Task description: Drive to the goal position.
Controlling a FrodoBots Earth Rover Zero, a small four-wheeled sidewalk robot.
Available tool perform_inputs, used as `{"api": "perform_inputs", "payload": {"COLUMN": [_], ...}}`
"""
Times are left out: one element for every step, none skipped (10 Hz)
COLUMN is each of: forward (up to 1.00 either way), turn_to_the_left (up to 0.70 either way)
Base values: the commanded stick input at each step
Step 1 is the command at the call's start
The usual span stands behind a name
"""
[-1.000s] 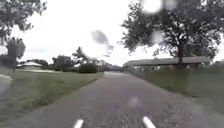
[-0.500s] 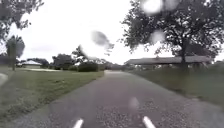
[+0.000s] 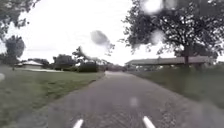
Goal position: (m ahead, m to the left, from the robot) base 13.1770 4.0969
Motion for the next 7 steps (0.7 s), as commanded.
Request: {"api": "perform_inputs", "payload": {"forward": [0.70,0.70,0.70,0.70,0.70,0.70,0.70], "turn_to_the_left": [0.00,0.00,0.00,0.00,0.00,0.00,0.00]}}
